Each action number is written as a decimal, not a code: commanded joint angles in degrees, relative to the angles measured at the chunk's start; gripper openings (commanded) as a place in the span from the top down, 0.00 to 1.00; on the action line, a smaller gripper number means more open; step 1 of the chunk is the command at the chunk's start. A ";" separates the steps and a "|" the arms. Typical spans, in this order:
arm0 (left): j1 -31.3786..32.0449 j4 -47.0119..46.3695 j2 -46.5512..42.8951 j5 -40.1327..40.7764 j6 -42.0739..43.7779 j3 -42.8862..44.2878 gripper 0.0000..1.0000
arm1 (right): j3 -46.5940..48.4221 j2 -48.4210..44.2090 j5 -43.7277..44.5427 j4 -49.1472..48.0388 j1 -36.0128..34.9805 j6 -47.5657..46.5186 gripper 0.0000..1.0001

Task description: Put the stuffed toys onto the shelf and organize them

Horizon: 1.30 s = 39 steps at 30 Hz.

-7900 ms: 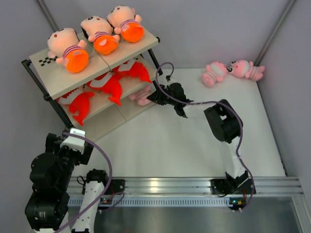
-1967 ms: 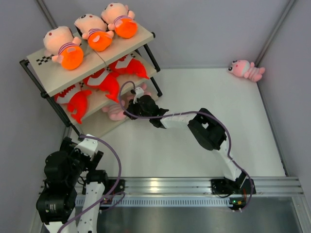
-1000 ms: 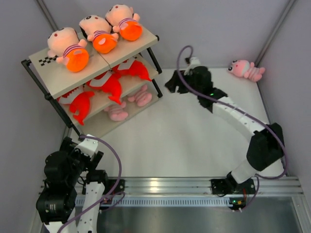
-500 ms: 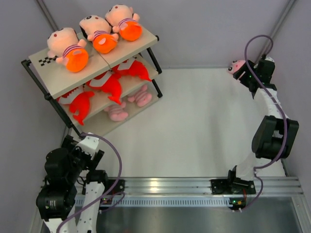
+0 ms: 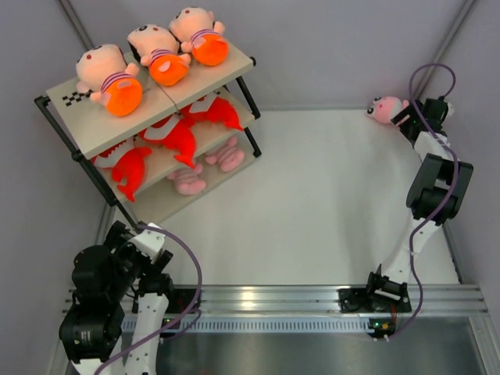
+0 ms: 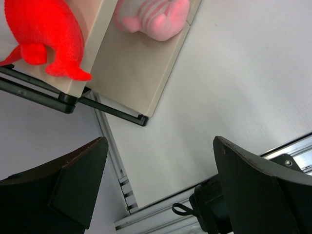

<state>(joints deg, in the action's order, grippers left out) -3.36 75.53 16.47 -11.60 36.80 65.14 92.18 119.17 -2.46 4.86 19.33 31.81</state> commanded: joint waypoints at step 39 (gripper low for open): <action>-0.95 0.15 8.65 3.15 -2.86 -0.90 0.08 | -2.38 1.61 2.72 -19.34 1.76 13.79 1.00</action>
<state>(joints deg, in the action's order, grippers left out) -3.99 76.18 21.63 -12.03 36.60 63.35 98.80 133.43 1.28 -5.76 20.75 40.21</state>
